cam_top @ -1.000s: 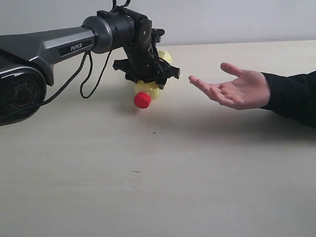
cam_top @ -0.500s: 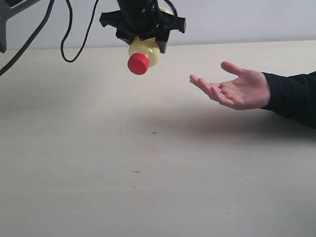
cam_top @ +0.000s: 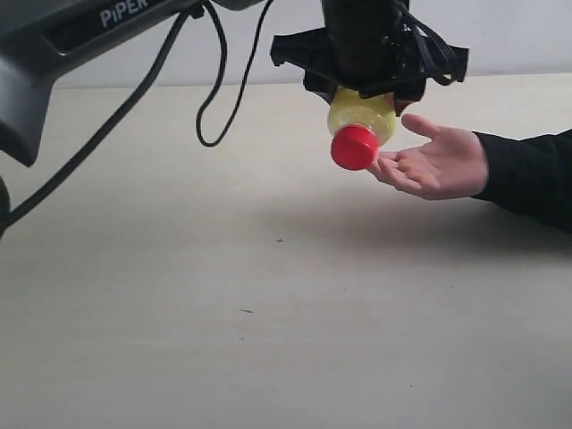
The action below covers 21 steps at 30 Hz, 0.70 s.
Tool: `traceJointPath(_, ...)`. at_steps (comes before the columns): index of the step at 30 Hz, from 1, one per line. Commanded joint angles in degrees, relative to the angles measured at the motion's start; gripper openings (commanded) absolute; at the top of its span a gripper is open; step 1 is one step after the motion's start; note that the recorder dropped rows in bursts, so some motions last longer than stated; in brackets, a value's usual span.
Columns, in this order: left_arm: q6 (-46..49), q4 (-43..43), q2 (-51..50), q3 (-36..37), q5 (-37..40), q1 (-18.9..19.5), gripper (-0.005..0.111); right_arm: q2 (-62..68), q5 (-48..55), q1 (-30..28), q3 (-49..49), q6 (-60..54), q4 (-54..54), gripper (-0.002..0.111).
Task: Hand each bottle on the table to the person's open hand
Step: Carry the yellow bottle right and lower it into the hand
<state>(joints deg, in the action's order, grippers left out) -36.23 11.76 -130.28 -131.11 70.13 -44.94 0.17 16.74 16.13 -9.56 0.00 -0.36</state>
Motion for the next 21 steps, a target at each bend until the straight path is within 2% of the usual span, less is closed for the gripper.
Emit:
traceJointPath(1,-5.6,2.0,0.8,-0.3,-0.2,-3.4,0.003,-0.2,-0.4,-0.1,0.4,0.0,0.0,0.000)
traceJointPath(4,-8.5,5.4,0.6,0.7,-0.2,-6.3,0.002,-0.2,-0.4,-0.1,0.4,0.0,0.0,0.000)
traceJointPath(8,-18.4,12.4,0.6,4.4,-0.2,-9.7,0.002,-0.2,-0.4,-0.1,0.4,0.0,0.0,0.000)
traceJointPath(13,-32.4,18.4,0.6,8.9,-7.6,-13.4,0.002,-0.2,-0.4,-0.1,0.4,0.0,0.0,0.000)
traceJointPath(17,-38.7,18.9,0.6,10.8,-14.6,-14.4,0.002,-0.2,-0.4,-0.1,0.4,0.0,0.0,0.000)
traceJointPath(21,-38.0,18.3,0.6,11.5,-16.3,-14.3,0.002,-0.2,-0.4,-0.1,0.4,0.0,0.0,0.000)
